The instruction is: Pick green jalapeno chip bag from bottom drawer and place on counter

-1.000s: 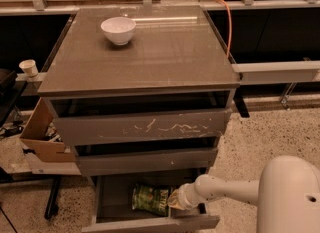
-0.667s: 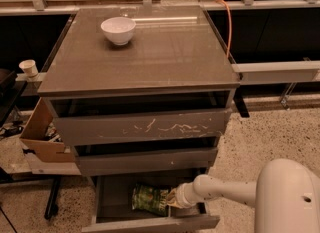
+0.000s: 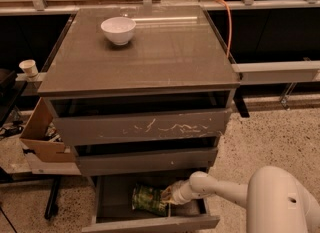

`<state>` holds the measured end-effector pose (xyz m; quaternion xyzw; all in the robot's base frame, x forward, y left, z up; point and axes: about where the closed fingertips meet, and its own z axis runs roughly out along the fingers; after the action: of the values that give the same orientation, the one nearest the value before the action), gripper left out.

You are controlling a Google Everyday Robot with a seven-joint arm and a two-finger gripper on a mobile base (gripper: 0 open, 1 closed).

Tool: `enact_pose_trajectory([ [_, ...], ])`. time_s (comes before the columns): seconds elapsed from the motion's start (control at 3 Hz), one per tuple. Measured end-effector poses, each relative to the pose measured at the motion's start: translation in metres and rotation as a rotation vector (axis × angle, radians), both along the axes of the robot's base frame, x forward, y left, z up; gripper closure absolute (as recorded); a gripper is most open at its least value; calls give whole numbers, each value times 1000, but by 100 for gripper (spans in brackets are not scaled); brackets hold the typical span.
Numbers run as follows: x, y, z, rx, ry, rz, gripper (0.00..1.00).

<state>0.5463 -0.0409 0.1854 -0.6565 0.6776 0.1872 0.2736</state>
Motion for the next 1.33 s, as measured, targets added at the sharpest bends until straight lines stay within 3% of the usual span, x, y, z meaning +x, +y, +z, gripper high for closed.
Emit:
enact_pose_trajectory([
  [0.33,2,5,-5,7,5,6,100],
  [1.33,2,5,-5,7,6,6,27],
])
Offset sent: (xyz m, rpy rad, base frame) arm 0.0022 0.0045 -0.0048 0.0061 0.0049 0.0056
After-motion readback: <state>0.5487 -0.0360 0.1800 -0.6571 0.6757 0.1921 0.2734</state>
